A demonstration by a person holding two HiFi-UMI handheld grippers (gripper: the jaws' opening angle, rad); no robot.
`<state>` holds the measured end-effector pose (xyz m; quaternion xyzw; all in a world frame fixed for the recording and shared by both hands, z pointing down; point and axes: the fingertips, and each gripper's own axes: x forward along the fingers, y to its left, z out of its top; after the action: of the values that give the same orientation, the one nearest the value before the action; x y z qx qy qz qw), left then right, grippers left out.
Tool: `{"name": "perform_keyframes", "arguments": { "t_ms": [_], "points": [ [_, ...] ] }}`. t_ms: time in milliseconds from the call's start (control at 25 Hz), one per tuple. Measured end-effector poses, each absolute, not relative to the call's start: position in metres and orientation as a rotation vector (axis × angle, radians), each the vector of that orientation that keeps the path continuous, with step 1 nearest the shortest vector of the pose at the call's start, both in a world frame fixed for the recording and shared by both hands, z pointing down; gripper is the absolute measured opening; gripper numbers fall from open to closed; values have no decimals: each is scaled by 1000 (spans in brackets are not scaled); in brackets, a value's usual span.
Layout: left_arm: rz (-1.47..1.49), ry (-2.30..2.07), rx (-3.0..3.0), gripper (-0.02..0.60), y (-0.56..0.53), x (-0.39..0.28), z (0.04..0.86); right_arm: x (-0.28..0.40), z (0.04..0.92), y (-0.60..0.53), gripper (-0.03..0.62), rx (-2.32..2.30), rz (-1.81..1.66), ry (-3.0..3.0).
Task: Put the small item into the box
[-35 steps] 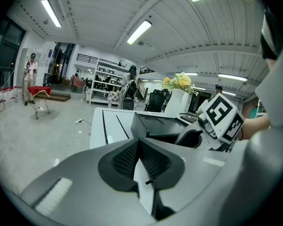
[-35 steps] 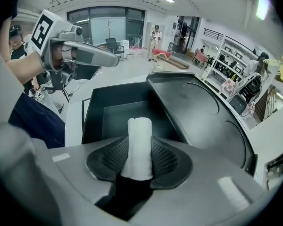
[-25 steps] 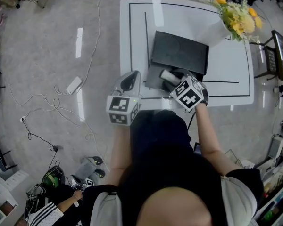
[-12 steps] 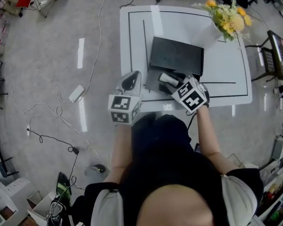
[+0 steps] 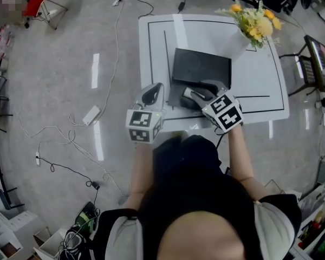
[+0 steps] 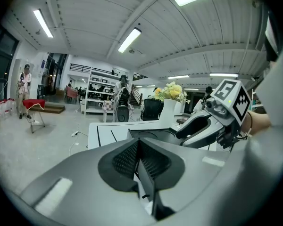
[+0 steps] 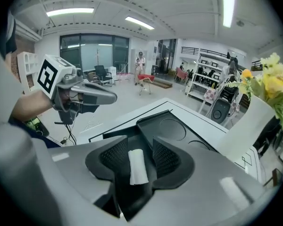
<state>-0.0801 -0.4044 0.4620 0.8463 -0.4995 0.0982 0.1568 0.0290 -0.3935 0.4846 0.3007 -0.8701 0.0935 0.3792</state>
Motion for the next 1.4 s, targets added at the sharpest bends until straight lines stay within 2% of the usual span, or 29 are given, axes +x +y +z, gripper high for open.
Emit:
{"name": "perform_keyframes", "arguments": {
  "t_ms": [400, 600, 760, 1400],
  "points": [
    [250, -1398, 2493, 11, -418, -63, 445, 67, 434, -417, 138, 1145, 358, -2385],
    [244, -1368, 2522, 11, -421, -49, 438, 102, 407, -428, 81, 1409, 371, -2413],
    [241, -1361, 2531, 11, -422, -43, 437, 125, 394, -430, 4, 1571, 337, -2400],
    [213, -1374, 2508, 11, -424, -40, 438, 156, 416, -416, 0, 1643, 425, -2341]
  ]
}}
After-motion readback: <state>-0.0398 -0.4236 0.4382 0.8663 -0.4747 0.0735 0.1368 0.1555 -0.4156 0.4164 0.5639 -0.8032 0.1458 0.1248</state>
